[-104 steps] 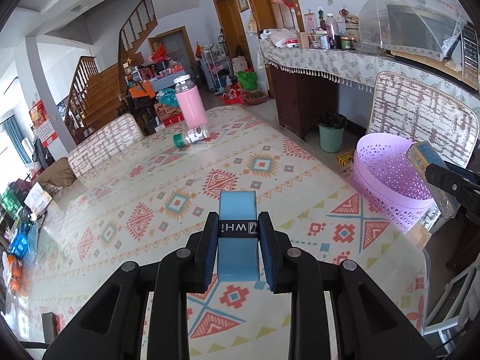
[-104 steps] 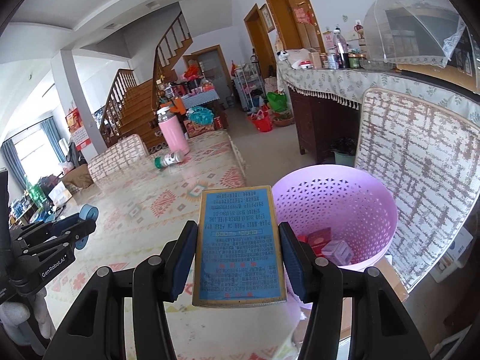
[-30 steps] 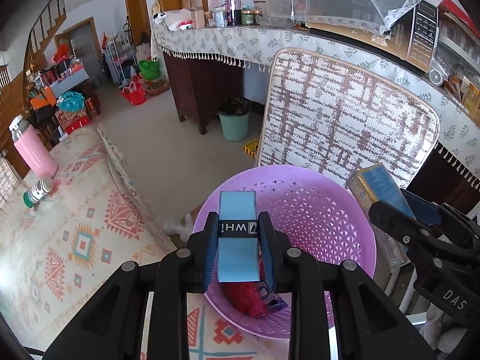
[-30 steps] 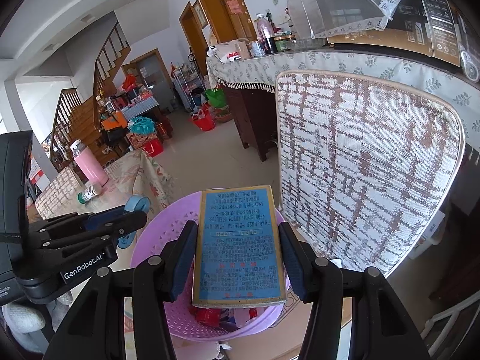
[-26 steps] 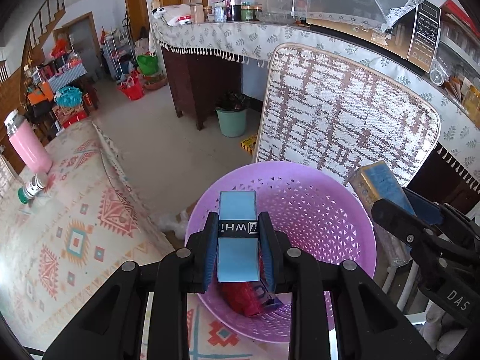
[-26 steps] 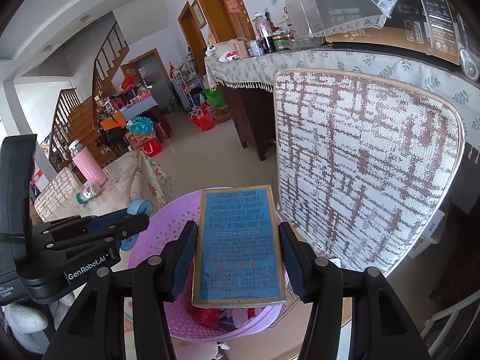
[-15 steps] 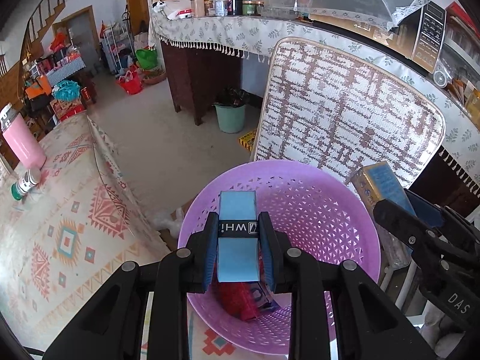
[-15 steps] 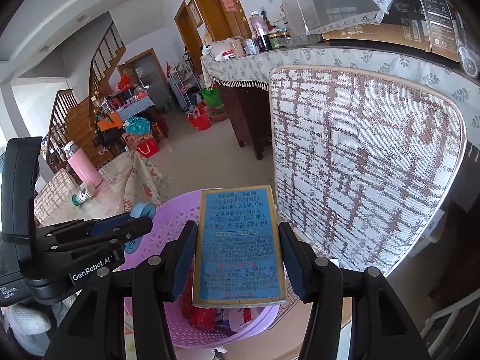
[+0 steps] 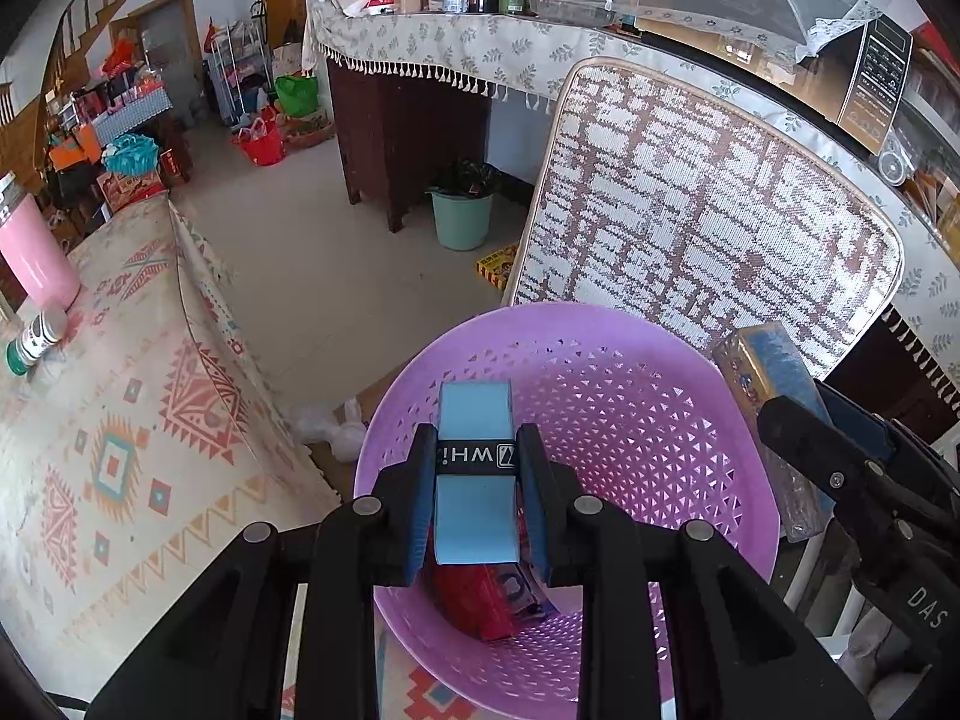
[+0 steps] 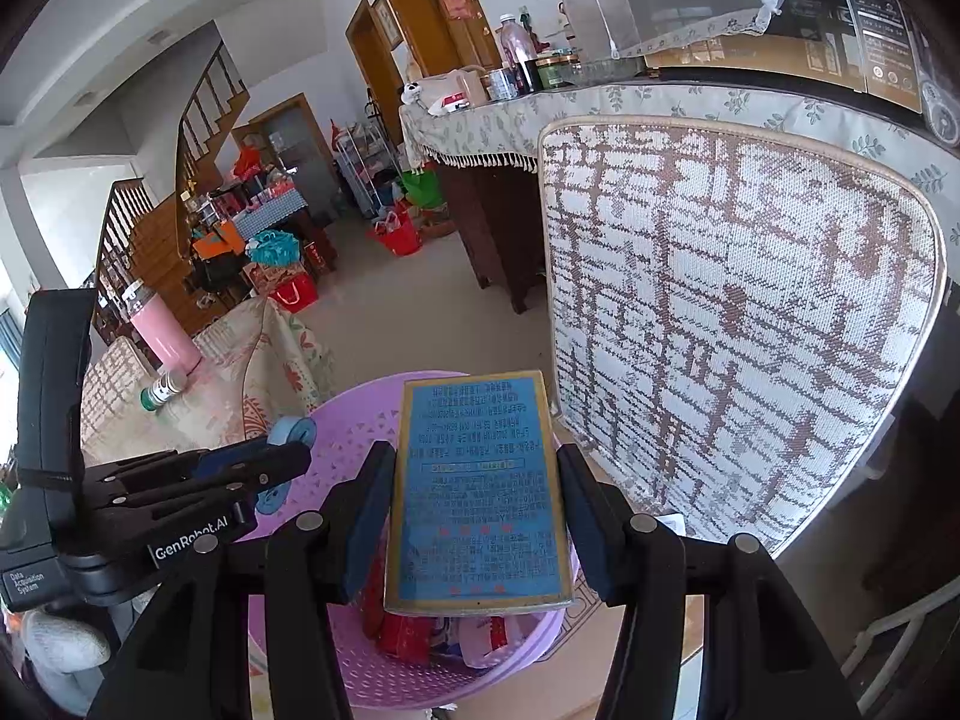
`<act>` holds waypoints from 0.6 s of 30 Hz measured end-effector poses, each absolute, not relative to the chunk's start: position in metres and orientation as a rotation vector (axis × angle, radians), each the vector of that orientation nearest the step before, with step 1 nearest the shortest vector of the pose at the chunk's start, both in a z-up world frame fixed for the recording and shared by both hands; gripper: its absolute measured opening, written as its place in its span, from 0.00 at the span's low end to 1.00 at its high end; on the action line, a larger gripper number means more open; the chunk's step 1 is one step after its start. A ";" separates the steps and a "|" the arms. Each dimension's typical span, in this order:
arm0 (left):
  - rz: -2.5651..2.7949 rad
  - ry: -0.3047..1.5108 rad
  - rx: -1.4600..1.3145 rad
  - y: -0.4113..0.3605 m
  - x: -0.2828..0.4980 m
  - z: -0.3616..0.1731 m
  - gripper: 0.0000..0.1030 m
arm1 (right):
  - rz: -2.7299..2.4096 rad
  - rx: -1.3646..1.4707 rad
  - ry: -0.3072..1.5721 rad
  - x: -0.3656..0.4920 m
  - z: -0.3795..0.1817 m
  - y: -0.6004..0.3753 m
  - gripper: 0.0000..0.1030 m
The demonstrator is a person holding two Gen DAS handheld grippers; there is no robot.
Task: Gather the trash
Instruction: 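Lower the blue box and blue strap into the pink basket with both tools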
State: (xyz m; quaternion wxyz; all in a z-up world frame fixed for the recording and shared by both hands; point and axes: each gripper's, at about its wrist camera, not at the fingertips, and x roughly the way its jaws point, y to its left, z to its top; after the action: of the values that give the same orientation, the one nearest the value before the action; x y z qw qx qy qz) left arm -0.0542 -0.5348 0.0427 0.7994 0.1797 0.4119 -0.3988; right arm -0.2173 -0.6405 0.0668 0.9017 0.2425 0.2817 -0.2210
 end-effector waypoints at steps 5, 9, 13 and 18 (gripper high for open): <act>-0.853 0.898 0.386 -0.534 -0.052 0.035 0.25 | -0.448 0.509 0.592 -0.211 0.062 -0.638 0.57; -0.850 0.908 0.379 -0.533 -0.049 0.031 0.25 | -0.446 0.510 0.601 -0.207 0.058 -0.638 0.57; -0.849 0.917 0.372 -0.532 -0.047 0.028 0.25 | -0.450 0.514 0.606 -0.205 0.056 -0.639 0.57; -0.849 0.930 0.364 -0.531 -0.044 0.024 0.25 | -0.452 0.512 0.616 -0.201 0.053 -0.638 0.57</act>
State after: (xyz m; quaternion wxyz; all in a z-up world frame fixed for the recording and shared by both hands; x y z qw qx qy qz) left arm -0.0437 -0.5308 0.0239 0.7929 0.1691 0.4324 -0.3946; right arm -0.2010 -0.6383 0.0534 0.8962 0.2469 0.2971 -0.2183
